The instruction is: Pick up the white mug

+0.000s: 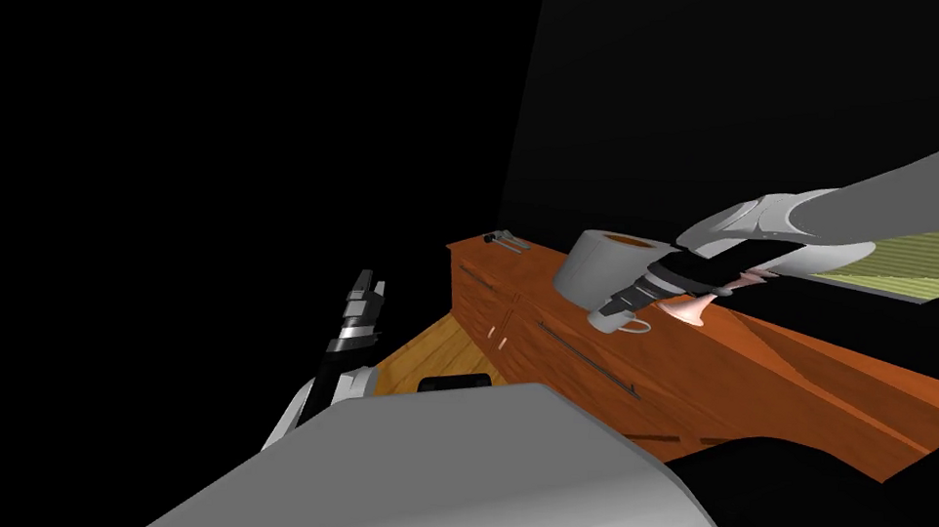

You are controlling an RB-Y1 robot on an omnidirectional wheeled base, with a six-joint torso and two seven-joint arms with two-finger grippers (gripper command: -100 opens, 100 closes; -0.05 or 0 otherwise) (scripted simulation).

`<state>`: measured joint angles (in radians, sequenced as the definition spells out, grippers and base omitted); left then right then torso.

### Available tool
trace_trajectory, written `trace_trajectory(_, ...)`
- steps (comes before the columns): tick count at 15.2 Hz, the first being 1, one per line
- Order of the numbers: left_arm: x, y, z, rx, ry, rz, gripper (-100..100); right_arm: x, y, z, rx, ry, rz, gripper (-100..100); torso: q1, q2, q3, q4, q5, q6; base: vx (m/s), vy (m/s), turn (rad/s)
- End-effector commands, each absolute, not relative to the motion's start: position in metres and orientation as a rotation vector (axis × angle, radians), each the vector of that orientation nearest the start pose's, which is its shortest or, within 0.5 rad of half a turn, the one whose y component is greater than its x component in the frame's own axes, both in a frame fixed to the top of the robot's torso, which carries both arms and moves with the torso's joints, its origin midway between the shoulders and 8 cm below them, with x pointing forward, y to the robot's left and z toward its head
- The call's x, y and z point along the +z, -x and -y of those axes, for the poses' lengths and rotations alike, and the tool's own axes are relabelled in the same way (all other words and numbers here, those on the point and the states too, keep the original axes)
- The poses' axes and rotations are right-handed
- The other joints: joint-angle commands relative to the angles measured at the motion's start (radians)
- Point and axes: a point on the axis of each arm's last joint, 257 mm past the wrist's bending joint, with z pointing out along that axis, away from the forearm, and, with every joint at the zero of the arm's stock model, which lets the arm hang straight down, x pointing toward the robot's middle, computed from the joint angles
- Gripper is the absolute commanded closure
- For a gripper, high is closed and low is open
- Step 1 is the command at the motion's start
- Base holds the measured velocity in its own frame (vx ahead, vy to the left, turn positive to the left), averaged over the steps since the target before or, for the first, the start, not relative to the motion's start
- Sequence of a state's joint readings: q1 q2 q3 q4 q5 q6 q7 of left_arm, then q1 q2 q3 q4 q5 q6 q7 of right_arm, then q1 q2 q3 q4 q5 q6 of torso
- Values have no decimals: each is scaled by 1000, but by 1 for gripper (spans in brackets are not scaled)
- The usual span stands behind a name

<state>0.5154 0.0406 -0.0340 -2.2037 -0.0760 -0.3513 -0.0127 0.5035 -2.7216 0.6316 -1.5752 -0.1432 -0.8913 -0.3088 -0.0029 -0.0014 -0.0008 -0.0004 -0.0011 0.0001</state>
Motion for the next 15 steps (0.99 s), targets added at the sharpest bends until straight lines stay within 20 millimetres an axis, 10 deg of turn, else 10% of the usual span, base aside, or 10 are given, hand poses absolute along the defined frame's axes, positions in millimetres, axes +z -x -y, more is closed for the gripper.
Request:
trace_trajectory(1, -49, -379, -267, -1205, 769, -860, 0, -81, -287, 543, -31, 403, -2978, -100, 0, 0, 0, 0, 0, 0, 16, -24, 32)
trace_trajectory(6, -49, -379, -267, -1205, 769, -860, 0, -97, -277, 557, -32, 384, -2985, -100, 6, 0, 0, 0, 1, 0, 12, 46, 38)
trace_trajectory(7, -49, -379, -267, -1205, 769, -860, 0, -98, -277, 558, -34, 384, -2985, 100, 6, 0, 0, 0, 2, 0, 3, 13, -3)
trace_trajectory(15, -49, -379, -267, -1205, 769, -860, 0, -87, -284, 548, -35, 394, -2983, 100, 0, 2, 1, 1, 0, 0, -7, -22, -24)
